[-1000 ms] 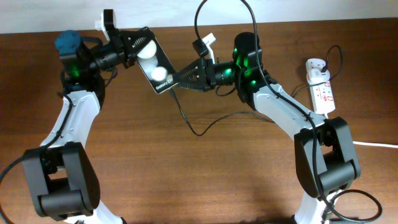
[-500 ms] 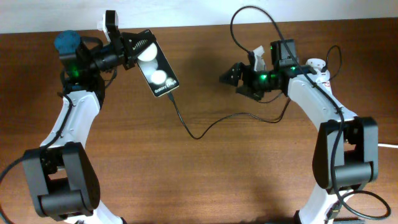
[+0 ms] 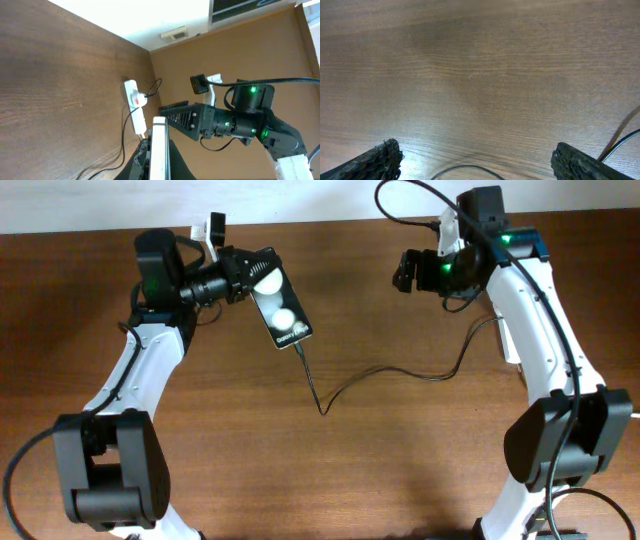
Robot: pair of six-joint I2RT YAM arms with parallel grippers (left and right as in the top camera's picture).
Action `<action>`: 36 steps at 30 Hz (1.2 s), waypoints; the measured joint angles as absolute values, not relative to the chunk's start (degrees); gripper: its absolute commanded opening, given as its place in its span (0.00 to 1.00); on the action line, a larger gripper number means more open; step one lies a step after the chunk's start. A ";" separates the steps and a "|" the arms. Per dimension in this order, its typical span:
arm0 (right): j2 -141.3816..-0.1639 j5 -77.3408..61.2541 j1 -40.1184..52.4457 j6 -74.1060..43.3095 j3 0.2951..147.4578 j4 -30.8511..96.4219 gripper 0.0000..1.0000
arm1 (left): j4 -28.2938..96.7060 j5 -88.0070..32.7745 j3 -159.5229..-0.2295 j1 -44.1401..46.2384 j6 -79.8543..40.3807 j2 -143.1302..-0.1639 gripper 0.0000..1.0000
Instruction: Plug charger to phone and switch on socket
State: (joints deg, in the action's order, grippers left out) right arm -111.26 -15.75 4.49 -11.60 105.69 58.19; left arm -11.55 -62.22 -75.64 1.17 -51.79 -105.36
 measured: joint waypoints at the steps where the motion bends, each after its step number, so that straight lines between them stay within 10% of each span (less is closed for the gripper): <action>1: -111.28 -15.75 4.71 -11.60 104.73 57.74 0.99 | -11.62 -61.84 -75.64 1.17 -51.77 -105.38 0.00; 36: -112.97 -15.07 13.17 -13.45 74.02 45.54 1.00 | -12.64 -58.81 -75.64 0.67 -51.55 -105.38 0.00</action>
